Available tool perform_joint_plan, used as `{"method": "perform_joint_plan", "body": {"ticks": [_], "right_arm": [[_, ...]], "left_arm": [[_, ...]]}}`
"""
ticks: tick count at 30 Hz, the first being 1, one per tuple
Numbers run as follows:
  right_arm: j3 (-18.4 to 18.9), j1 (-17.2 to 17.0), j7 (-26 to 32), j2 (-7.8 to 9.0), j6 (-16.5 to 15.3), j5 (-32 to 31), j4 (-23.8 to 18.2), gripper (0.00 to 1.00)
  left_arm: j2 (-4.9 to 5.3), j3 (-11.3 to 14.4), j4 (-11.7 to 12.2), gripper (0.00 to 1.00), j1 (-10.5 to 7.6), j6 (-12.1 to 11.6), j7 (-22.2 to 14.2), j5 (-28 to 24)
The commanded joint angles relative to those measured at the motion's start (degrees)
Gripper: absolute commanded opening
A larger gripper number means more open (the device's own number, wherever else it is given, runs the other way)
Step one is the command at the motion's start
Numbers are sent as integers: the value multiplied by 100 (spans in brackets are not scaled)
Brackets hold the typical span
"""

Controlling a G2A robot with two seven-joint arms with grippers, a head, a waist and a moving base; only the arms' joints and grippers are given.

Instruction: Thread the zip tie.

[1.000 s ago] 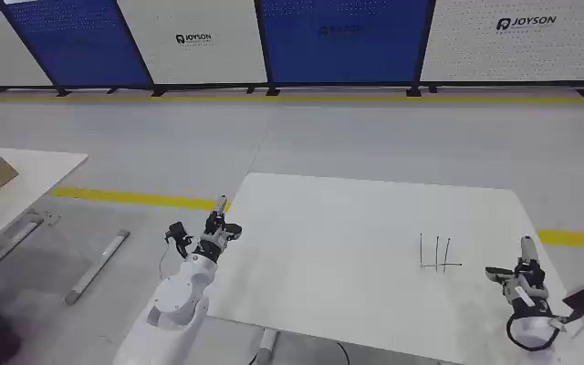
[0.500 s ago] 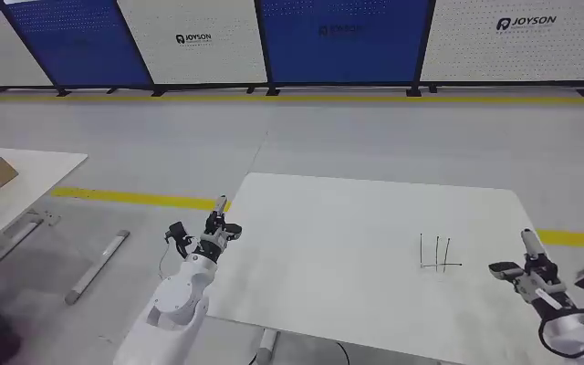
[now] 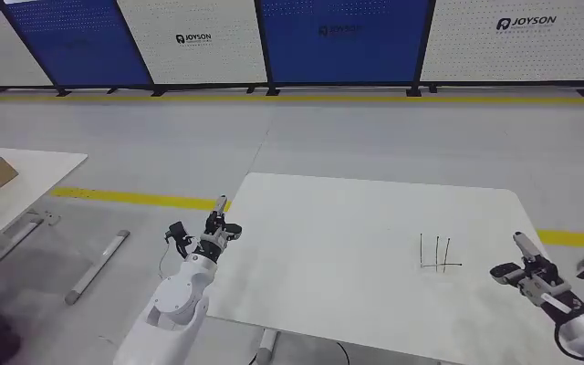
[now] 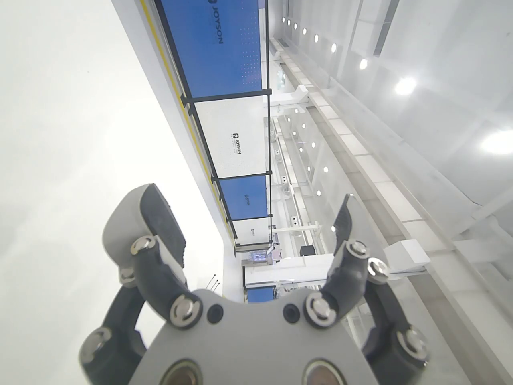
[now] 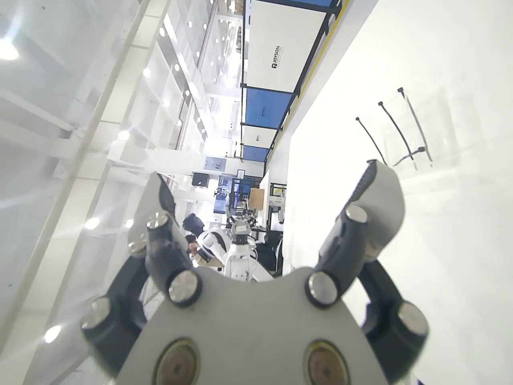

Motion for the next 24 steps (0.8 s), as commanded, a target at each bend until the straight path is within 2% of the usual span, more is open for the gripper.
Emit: {"method": "perform_joint_plan", "body": {"ticks": [1, 3, 4, 6, 7, 10, 11, 16, 17, 20, 24], "right_arm": [[124, 120, 459, 34, 181, 197, 108, 100], [413, 337, 1114, 112, 318, 260, 214, 100], [499, 421, 1309, 138, 344, 289, 254, 100], [649, 692, 2227, 214, 453, 572, 420, 100], [733, 820, 2427, 254, 491, 486, 516, 100], [704, 1288, 3304, 390, 745, 170, 761, 100], [655, 1431, 3393, 423, 777, 4, 837, 100], [-114, 2100, 3673, 521, 1002, -817, 1427, 100], [-365, 2275, 3813, 529, 1047, -914, 1639, 100], [-818, 2619, 3962, 535, 1081, -1067, 2235, 100], [-1149, 2876, 4122, 555, 921, -1235, 2804, 100]], "left_arm": [[0, 0, 0, 100, 0, 0, 0, 0], [0, 0, 0, 100, 0, 0, 0, 0], [0, 0, 0, 100, 0, 0, 0, 0], [0, 0, 0, 100, 0, 0, 0, 0], [0, 0, 0, 100, 0, 0, 0, 0], [0, 0, 0, 100, 0, 0, 0, 0], [0, 0, 0, 100, 0, 0, 0, 0], [0, 0, 0, 100, 0, 0, 0, 0], [0, 0, 0, 100, 0, 0, 0, 0], [0, 0, 0, 100, 0, 0, 0, 0], [0, 0, 0, 100, 0, 0, 0, 0]]}}
